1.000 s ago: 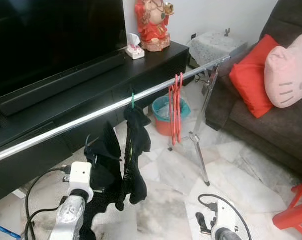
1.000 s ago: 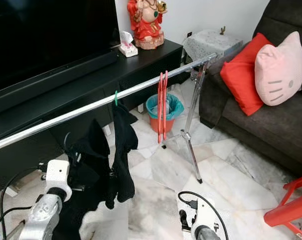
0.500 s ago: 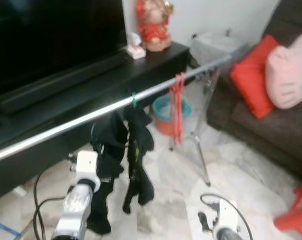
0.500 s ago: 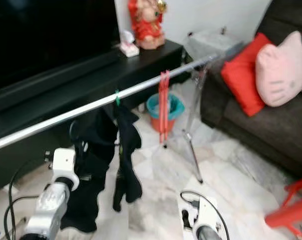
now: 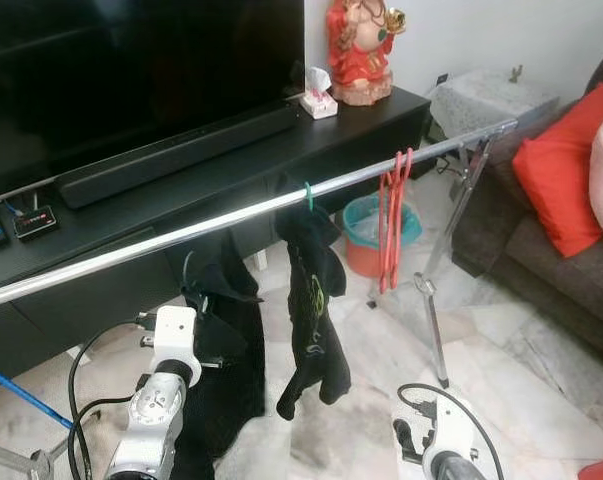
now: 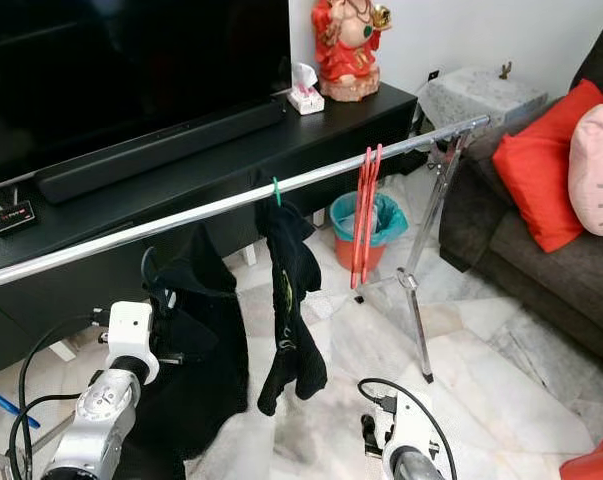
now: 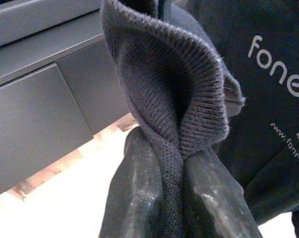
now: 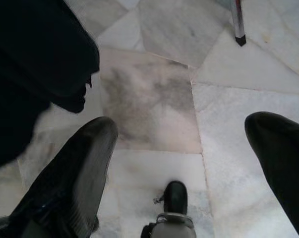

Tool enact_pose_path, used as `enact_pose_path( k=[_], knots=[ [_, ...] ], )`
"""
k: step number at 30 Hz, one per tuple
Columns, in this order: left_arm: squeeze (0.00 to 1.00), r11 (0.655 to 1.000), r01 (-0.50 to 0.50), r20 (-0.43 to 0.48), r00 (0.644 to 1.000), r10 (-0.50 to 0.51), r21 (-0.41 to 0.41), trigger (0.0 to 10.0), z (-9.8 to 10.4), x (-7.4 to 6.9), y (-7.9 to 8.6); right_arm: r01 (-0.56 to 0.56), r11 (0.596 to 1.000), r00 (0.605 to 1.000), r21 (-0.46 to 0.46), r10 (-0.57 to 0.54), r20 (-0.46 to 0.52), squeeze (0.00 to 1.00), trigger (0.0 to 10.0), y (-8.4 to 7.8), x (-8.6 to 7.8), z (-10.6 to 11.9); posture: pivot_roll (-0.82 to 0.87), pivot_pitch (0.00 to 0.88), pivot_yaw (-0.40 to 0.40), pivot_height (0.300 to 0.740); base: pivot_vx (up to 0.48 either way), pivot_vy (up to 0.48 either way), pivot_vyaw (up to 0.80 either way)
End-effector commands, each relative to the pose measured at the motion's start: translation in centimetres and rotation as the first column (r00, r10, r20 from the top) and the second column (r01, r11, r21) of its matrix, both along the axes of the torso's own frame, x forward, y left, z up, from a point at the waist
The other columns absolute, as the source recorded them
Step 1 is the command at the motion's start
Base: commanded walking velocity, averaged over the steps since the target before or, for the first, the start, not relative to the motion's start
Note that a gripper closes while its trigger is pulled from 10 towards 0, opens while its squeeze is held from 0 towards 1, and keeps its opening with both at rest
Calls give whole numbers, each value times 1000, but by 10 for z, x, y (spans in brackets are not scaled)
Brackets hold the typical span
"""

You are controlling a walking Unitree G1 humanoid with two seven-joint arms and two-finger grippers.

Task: Hang hanger

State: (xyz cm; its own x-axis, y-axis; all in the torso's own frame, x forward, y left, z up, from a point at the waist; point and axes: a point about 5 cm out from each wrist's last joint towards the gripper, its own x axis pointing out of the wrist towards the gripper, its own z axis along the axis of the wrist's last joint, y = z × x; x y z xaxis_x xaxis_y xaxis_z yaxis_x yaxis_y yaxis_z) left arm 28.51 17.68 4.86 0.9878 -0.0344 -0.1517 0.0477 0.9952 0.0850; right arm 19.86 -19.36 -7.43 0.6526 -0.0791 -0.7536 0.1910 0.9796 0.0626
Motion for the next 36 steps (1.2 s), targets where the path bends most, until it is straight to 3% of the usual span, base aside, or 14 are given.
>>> enact_pose_path(
  k=[1, 15, 23, 36],
  knots=[
    [0, 1000, 1, 35, 999, -1, 4, 10000, 9, 4, 2, 2, 1000, 1000, 5, -2, 3, 0, 10000, 2, 1, 0, -21, 0, 28, 740, 0, 0, 800],
    [0, 1000, 4, 36, 999, -4, 3, 10000, 10, 4, 1, 7, 1000, 1000, 21, -7, -4, 0, 10000, 3, 1, 0, -19, 0, 29, 740, 0, 0, 99],
    [0, 1000, 6, 32, 999, -6, 4, 10000, 10, 4, 1, -7, 1000, 1000, 10, 7, -5, 0, 10000, 3, 1, 0, -21, 0, 30, 740, -271, 0, 405],
    [0, 1000, 4, 27, 1000, -5, 6, 10000, 9, 4, 1, 3, 1000, 1000, 19, -3, -3, 0, 10000, 4, 1, 0, -20, 0, 30, 740, -274, 0, 0]
  ],
)
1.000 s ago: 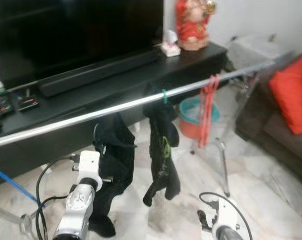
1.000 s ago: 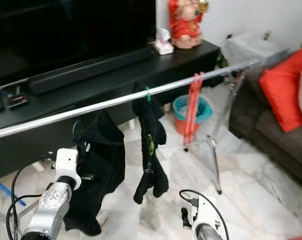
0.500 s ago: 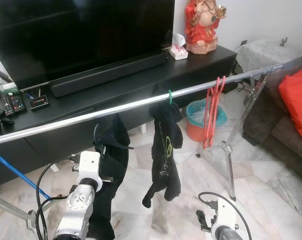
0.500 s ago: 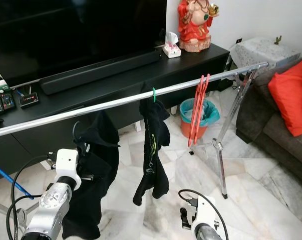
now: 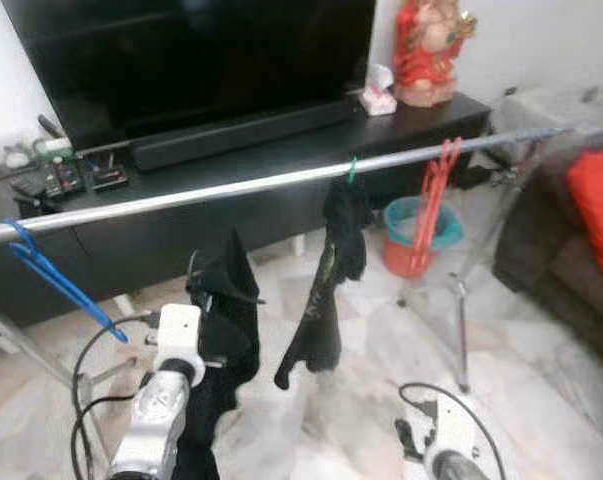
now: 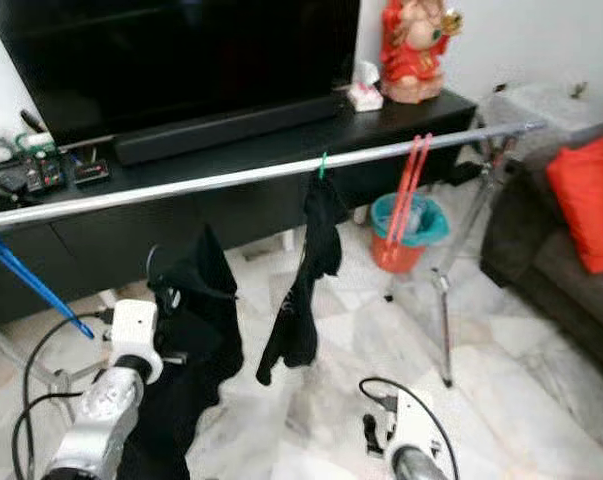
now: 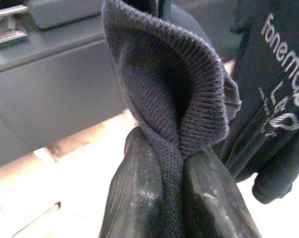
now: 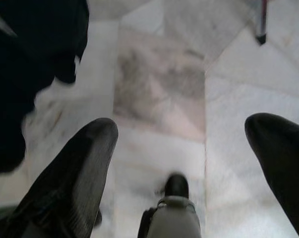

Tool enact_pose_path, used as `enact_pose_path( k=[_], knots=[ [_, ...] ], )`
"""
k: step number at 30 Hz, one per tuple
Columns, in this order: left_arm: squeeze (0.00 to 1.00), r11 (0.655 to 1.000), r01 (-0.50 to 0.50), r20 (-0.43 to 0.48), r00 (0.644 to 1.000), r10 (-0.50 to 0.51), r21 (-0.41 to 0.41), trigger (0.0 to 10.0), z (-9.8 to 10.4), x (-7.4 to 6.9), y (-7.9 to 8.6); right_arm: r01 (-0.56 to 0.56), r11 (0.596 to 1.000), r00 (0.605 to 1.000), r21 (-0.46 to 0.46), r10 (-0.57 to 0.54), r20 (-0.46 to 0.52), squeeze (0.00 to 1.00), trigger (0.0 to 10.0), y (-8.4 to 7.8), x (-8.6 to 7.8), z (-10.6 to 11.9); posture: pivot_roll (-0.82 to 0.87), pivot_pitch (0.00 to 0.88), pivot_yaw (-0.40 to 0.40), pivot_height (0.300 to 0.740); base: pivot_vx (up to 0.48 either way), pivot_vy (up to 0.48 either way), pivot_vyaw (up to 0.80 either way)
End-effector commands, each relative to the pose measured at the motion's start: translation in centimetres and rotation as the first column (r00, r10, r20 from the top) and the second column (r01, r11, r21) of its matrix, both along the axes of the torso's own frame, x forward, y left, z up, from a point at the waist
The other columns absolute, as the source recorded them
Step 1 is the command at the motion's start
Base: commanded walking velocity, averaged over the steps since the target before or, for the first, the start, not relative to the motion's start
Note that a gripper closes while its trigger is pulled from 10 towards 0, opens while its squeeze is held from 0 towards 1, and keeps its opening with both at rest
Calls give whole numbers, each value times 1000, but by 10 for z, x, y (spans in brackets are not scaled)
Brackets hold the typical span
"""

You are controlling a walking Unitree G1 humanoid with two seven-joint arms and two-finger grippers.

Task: Hang hanger

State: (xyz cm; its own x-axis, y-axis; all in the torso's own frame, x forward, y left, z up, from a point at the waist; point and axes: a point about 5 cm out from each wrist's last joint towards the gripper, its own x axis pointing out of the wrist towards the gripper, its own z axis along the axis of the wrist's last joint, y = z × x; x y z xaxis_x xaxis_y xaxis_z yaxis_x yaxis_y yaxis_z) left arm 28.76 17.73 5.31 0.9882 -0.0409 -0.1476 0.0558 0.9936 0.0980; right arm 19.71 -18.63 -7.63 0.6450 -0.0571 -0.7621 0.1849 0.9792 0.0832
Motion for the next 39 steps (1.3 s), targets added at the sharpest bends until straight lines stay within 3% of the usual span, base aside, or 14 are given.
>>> enact_pose_path(
  k=[1, 11, 39],
  knots=[
    [0, 1000, -4, 21, 1000, 4, -7, 10000, 5, 1, 0, 10, 1000, 1000, -4, -10, 7, 0, 10000, -3, 3, 2, -20, 0, 30, 740, -274, 0, 0],
    [0, 1000, -2, 15, 1000, 2, -6, 10000, 4, 1, 0, -2, 1000, 1000, -9, 3, 8, 0, 10000, -3, 3, 2, -18, 0, 30, 740, -274, 0, 50],
    [0, 1000, 10, 5, 1000, -10, -8, 10000, 3, 2, -1, 15, 1000, 1000, 2, -15, 9, 0, 10000, -3, 3, 2, -12, 0, 32, 740, -269, 0, 751]
  ],
)
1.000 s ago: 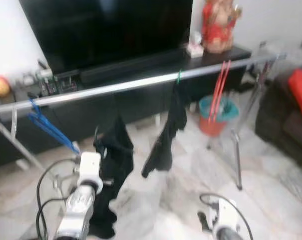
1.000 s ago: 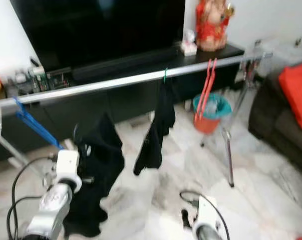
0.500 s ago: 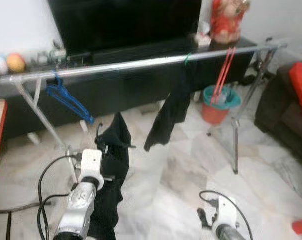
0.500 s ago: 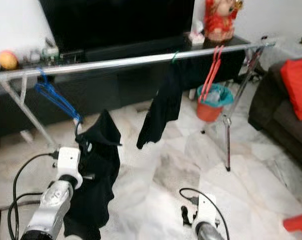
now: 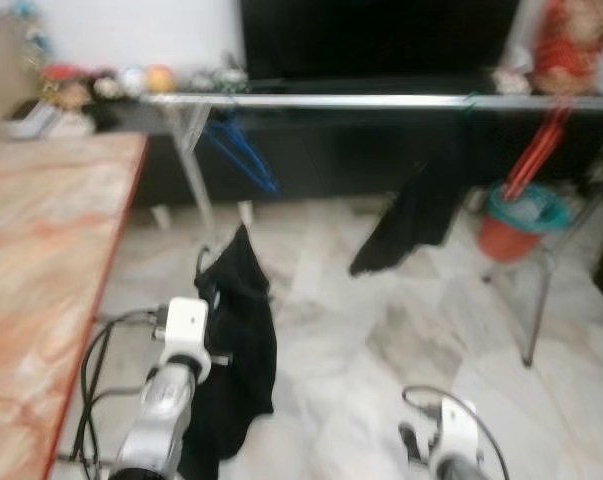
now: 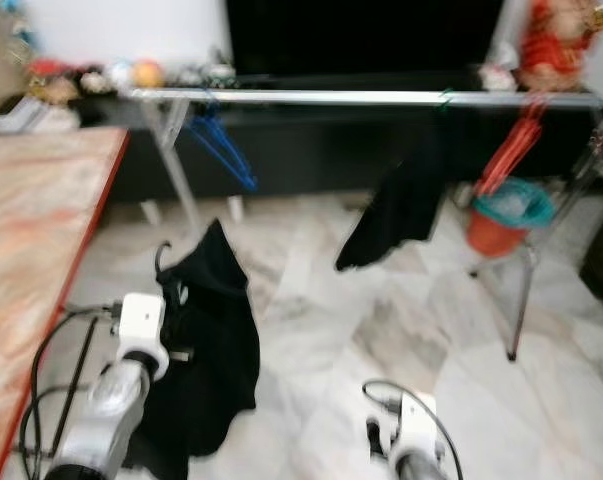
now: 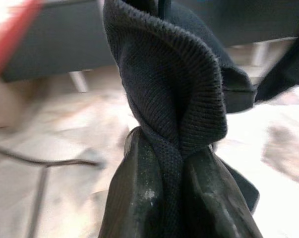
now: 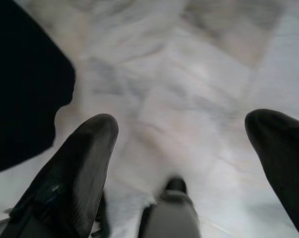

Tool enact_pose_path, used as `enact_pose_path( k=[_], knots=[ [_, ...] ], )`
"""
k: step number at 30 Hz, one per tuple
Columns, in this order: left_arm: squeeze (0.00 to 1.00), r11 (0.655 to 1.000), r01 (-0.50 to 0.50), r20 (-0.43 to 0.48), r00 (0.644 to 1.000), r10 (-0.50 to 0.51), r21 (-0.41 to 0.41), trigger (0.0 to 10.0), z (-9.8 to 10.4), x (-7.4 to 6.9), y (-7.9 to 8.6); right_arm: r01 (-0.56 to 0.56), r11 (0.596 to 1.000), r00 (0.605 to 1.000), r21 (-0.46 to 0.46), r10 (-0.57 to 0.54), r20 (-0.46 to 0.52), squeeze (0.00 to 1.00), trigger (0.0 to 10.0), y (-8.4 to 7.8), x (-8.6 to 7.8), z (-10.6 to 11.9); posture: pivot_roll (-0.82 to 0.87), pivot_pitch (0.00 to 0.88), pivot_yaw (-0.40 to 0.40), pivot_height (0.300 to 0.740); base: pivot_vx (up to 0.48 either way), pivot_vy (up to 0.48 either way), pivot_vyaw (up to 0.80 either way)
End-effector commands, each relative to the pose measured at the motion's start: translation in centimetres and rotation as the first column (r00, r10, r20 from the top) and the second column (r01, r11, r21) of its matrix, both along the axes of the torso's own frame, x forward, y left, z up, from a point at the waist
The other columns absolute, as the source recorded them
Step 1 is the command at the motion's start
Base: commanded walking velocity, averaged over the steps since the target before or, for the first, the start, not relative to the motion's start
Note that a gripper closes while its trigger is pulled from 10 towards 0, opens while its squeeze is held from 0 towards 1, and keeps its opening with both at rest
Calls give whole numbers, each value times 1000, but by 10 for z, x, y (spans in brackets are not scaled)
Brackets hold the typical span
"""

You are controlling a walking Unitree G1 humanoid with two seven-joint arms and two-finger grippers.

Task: Hang hanger

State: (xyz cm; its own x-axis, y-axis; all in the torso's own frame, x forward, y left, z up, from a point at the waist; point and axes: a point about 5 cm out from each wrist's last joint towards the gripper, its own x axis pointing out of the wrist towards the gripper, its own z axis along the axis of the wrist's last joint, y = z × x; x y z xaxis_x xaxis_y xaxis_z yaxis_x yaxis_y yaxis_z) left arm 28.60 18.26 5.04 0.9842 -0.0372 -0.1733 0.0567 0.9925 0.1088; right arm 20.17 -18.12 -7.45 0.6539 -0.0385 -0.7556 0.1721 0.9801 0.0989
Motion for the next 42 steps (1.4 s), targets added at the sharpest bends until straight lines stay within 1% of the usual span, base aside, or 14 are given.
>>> enact_pose_path(
  k=[1, 18, 27, 35, 42],
  knots=[
    [0, 1000, 13, 31, 999, -12, -21, 10000, 6, 4, -7, 29, 999, 1000, -13, -30, -1, 0, 10000, -8, -2, 0, -12, 0, 32, 740, -266, 0, 0],
    [0, 999, 24, 31, 999, -23, -31, 10000, 6, 3, -8, 44, 999, 999, -9, -44, 4, 0, 10000, -9, -2, 0, 4, 0, 27, 740, -267, 0, 0],
    [0, 998, 46, 25, 999, -45, -44, 10000, 6, 2, -11, 47, 999, 999, -12, -47, 6, 0, 10000, -9, -2, 0, -1, 0, 27, 740, -266, 0, 0],
    [0, 996, 68, 21, 998, -67, -50, 10000, 6, 2, -11, 40, 999, 999, -6, -40, 13, 0, 10000, -8, -2, 0, 1, 0, 29, 740, -265, 0, 0],
    [0, 996, 74, 22, 997, -73, -49, 10000, 8, 1, -10, 10, 1000, 999, -16, -10, 38, 0, 10000, -8, 0, 2, 2, 0, 27, 740, -272, 0, 0]
  ],
)
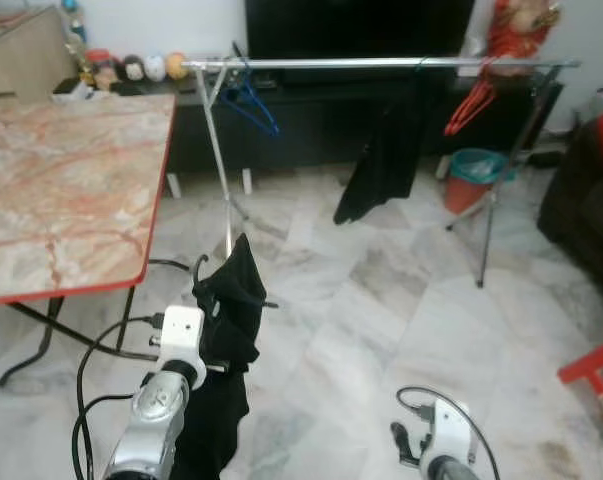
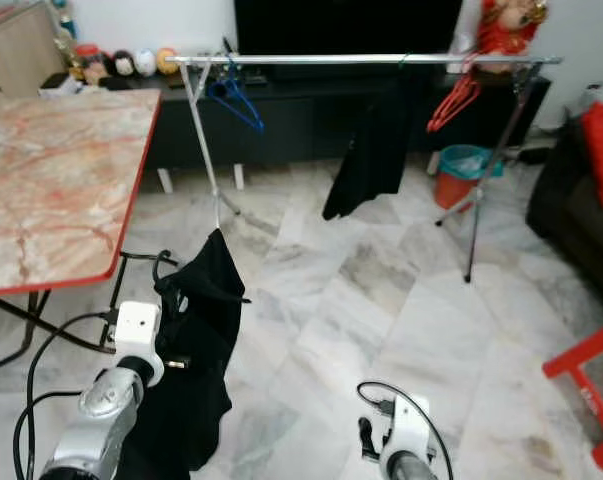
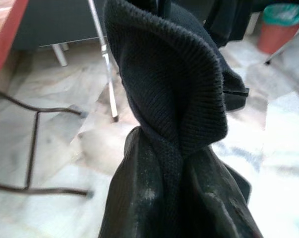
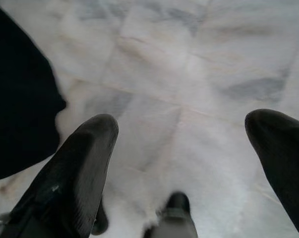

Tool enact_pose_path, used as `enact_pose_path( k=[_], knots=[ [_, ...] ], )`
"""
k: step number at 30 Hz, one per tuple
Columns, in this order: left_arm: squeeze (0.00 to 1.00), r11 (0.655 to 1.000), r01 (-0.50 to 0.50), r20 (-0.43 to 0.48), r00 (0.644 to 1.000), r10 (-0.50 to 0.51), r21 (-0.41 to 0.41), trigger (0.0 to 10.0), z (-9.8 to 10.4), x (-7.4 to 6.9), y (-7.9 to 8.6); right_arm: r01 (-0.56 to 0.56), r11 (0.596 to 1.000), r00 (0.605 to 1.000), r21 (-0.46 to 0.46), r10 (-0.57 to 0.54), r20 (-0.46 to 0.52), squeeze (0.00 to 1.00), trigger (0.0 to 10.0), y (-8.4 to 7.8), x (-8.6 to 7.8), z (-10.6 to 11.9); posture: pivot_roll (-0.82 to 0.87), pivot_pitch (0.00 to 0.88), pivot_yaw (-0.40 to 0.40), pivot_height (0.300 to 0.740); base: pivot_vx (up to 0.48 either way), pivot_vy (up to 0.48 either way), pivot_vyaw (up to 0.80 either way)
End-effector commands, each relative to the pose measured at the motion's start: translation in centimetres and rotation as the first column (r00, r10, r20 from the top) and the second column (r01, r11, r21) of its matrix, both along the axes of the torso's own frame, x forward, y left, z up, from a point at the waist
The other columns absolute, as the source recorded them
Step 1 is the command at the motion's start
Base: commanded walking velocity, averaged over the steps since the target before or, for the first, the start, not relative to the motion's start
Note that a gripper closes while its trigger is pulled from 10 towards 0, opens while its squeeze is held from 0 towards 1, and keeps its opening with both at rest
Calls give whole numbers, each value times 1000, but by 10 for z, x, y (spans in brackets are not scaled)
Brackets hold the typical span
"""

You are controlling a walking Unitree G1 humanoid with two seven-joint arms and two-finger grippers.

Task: Hang hanger

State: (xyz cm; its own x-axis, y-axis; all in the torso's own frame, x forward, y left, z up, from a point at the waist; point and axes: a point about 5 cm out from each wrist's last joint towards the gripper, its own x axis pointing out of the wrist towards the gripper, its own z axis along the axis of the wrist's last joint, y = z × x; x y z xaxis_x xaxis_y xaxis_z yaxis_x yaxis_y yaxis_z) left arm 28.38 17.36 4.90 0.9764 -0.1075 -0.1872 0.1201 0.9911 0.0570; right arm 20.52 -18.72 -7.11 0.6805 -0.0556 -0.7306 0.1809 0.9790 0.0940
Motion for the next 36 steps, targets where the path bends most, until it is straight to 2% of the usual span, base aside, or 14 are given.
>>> enact_pose_path(
  k=[1, 9, 16, 20, 29, 36],
  knots=[
    [0, 1000, 10, 38, 999, -10, -1, 10000, 9, 4, -1, -6, 1000, 1000, -4, 6, 5, 0, 10000, -2, -3, -1, -5, 0, 24, 740, -274, 0, 0],
    [0, 1000, 19, 40, 999, -18, -10, 10000, 10, 4, -6, -73, 997, 995, -14, 74, 62, 0, 10000, -2, 2, 4, -9, 0, 18, 740, -276, 0, 0],
    [0, 1000, 20, 49, 999, -19, -13, 10000, 14, 5, -3, -126, 992, 985, -21, 127, 115, 0, 10000, -1, 6, 8, -7, 0, 13, 740, -280, 0, 0],
    [0, 999, 30, 50, 998, -29, -17, 10000, 15, 5, -4, -129, 992, 983, -12, 130, 130, 0, 10000, 0, 7, 9, -10, 0, 14, 740, -288, 0, 0],
    [0, 996, 88, 52, 995, -87, -12, 10000, 22, 7, -10, -190, 981, 962, -24, 191, 192, 0, 10000, 2, 12, 14, -11, 0, 13, 740, -88, 0, 0],
    [0, 982, 186, 55, 981, -187, 11, 10000, 34, 8, -15, -269, 961, 930, -56, 275, 243, 0, 10000, 5, 17, 20, -9, 0, 12, 740, 0, 0, 0]
  ],
)
